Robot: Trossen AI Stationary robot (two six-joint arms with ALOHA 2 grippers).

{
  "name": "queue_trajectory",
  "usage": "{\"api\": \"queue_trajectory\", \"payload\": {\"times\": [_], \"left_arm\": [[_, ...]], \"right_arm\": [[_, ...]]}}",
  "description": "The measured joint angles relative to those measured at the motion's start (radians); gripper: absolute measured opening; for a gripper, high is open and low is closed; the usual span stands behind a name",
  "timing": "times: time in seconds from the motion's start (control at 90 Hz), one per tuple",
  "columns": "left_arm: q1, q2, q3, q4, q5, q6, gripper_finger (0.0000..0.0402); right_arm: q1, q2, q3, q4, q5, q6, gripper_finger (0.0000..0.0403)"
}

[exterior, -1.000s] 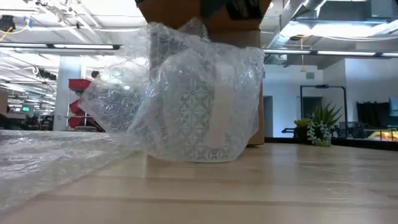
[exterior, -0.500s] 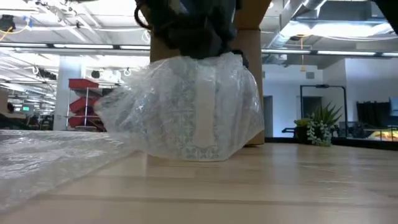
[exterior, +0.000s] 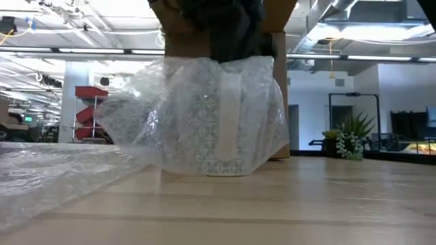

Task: Wrap mug
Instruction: Wrap the blue patterned mug with the right transparent bubble wrap

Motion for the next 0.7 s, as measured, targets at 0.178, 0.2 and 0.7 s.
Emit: {"api": "queue_trajectory", "payload": {"times": [0.178, 0.2, 0.7], "left_arm": [[0.000, 0.000, 0.000, 0.076, 0.000, 0.000, 0.0000], [0.000, 0.000, 0.000, 0.098, 0.000, 0.003, 0.0000], [0.005, -0.001, 0.000, 0.375, -0.058, 0.189, 0.0000]], "right_arm": [[0.024, -0.071, 0.000, 0.020, -0.007, 0.006, 0.0000], [0.028, -0.078, 0.000, 0.023, -0.008, 0.005, 0.0000], [0.021, 0.106, 0.005, 0.055, -0.018, -0.041, 0.0000]]}}
